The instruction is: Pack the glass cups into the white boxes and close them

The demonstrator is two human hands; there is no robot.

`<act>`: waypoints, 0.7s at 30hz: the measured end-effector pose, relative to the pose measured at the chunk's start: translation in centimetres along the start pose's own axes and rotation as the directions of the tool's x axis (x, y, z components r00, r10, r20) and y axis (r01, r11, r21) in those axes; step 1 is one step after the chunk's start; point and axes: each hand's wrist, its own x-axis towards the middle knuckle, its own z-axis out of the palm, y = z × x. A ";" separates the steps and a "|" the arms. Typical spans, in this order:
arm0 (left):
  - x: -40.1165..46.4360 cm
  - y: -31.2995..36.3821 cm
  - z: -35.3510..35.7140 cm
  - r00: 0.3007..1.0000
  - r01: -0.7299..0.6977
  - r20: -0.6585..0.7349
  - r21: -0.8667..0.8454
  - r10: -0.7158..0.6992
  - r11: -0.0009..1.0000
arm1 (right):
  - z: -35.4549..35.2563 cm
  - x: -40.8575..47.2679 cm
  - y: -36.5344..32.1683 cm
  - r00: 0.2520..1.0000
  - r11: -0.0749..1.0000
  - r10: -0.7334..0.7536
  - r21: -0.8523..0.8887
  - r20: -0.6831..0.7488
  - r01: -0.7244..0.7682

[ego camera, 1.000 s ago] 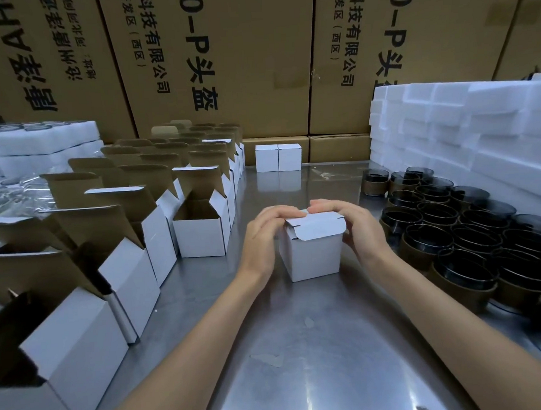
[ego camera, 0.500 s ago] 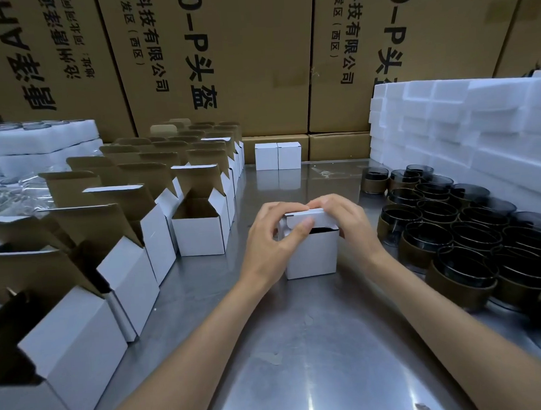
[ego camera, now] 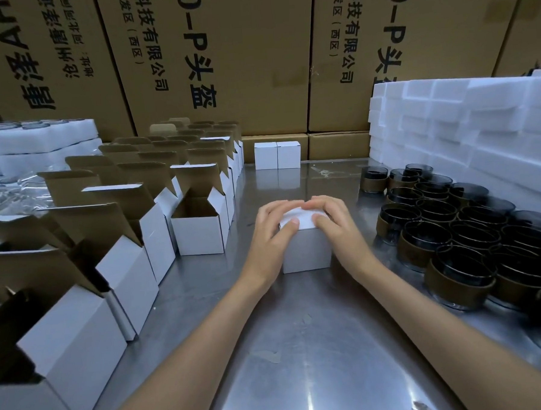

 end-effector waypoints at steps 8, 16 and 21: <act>0.7 -1.3 0.9 0.998 0.040 -0.040 0.064 -0.038 0.997 | 0.7 -1.3 0.0 0.965 0.889 -0.187 -0.449 -0.184 0.087; 4.6 -2.8 1.3 0.980 0.200 -0.002 -0.038 -0.200 0.979 | 0.8 1.3 1.8 0.954 0.658 -0.282 -0.744 -0.098 0.118; 9.2 -5.5 2.0 0.967 0.255 -0.043 0.059 -0.253 0.965 | 0.4 8.0 6.1 0.982 0.625 -0.126 -0.780 -0.138 -0.029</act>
